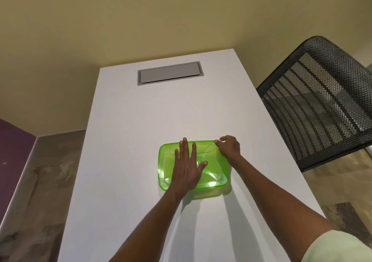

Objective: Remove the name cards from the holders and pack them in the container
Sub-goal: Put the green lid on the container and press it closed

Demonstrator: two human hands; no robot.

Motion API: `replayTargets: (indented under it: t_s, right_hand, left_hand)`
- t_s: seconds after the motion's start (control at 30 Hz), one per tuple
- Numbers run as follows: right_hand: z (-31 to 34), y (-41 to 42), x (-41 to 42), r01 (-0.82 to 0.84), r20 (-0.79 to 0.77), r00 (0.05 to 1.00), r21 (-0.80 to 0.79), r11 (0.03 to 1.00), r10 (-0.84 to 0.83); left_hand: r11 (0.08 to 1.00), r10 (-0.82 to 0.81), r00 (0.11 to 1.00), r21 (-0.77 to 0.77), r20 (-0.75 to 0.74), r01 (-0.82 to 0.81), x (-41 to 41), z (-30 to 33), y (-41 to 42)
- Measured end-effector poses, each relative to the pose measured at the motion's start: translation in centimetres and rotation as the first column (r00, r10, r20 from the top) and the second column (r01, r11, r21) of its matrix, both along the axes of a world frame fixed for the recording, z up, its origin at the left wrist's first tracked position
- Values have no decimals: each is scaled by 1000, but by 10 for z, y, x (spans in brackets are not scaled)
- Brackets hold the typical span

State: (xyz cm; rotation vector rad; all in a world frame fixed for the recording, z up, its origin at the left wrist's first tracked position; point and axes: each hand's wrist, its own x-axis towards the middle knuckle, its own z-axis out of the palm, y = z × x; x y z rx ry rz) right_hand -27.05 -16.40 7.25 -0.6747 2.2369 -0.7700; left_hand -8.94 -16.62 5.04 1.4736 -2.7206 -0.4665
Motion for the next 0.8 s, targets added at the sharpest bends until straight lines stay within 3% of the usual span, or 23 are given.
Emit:
replayTargets:
  t_s: [0.17,0.3,0.37,0.47,0.53,0.7,0.8]
  right_hand:
    - [7,-3,17,-119,-247,965,-106,987,90]
    - [14,-17,36,-353,-301,908,-174,919,292]
    - [15,-26,47,-476,-308,856,-157,865,415]
    - [17,-42,65,-615,-313,768,-116,780,559]
    - [17,-53,77,-678,-299,713,-64,732,634]
    - [13,-73,103,-780,-194,598,85,620,778]
    - [9,-83,114,-773,-160,602,127,622,782]
  left_hand:
    - [971,229,962,-38,-148,-237,21,16,-16]
    - [848,469,847,-140,-252,-511,35,25,-27]
    - [786,598,757,8,-264,-619,38,26,-32]
    - [582,813,528,324,-246,-746,36,23,-41]
    - [473,881,413,433,-231,-768,33,20,-43]
    - [424,903,309,505,-298,-752,35,8,-47]
    - [407,907,247,560,-340,-722,38,4,-51]
